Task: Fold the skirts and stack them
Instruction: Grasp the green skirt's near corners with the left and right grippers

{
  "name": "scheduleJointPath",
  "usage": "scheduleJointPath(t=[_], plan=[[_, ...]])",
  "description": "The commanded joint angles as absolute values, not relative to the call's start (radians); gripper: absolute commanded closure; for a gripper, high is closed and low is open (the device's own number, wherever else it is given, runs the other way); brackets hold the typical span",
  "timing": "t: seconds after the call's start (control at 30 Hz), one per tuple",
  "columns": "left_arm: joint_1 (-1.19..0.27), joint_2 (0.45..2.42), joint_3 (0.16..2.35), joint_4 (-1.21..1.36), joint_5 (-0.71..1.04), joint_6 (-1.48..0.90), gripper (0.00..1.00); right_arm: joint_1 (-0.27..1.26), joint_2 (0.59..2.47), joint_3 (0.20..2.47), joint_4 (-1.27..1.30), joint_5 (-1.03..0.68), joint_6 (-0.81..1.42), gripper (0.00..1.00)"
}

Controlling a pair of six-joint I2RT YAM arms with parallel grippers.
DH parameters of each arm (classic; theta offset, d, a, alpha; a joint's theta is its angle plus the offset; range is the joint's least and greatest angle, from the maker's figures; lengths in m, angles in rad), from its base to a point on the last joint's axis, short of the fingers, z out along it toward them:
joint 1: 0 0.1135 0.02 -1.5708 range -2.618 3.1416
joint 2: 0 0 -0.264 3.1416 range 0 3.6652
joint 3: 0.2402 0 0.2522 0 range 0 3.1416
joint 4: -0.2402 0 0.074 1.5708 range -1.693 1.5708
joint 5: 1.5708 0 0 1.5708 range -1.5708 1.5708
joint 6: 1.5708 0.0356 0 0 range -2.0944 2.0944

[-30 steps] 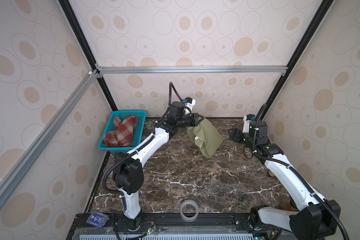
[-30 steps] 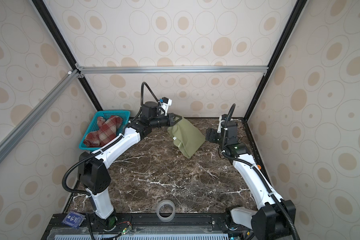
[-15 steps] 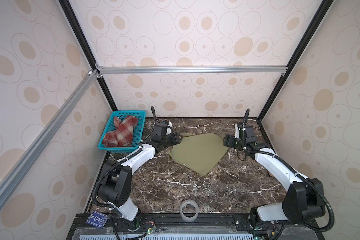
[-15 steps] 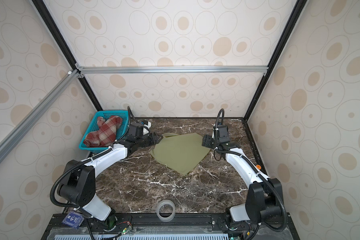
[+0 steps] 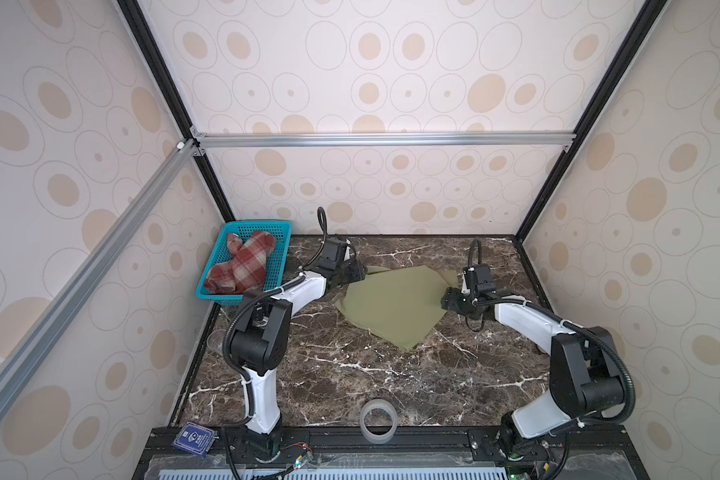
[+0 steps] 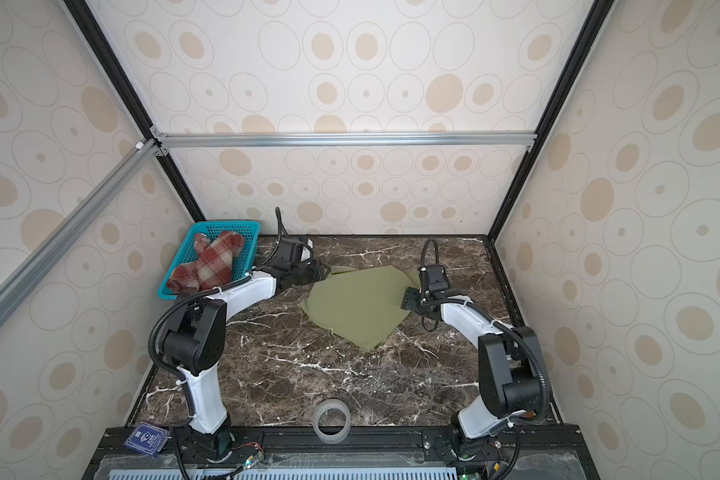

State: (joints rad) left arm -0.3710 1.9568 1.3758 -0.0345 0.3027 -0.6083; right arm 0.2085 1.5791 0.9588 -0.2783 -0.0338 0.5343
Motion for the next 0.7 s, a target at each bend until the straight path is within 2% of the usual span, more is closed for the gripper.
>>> scheduleJointPath(t=[0.0, 0.23, 0.33, 0.5, 0.6, 0.67], plan=[[-0.367, 1.995, 1.437, -0.022, 0.325, -0.606, 0.54, 0.201, 1.615, 0.951, -0.266, -0.044, 0.574, 0.31], [-0.367, 2.014, 1.403, -0.012, 0.312, -0.604, 0.55, 0.201, 1.697, 0.960, -0.229, -0.109, 0.595, 0.51], [-0.367, 2.019, 1.382, -0.001, 0.308, -0.603, 0.68, 0.201, 1.727, 0.959, -0.199, -0.148, 0.605, 0.63], [-0.365, 2.019, 1.356, 0.018, 0.311, -0.603, 0.87, 0.201, 1.761, 0.978, -0.191, -0.169, 0.617, 0.71], [-0.362, 2.019, 1.346, 0.026, 0.311, -0.611, 1.00, 0.201, 1.761, 0.995, -0.196, -0.172, 0.610, 0.89], [-0.357, 2.011, 1.337, 0.031, 0.311, -0.614, 1.00, 0.201, 1.745, 1.010, -0.211, -0.156, 0.600, 1.00]])
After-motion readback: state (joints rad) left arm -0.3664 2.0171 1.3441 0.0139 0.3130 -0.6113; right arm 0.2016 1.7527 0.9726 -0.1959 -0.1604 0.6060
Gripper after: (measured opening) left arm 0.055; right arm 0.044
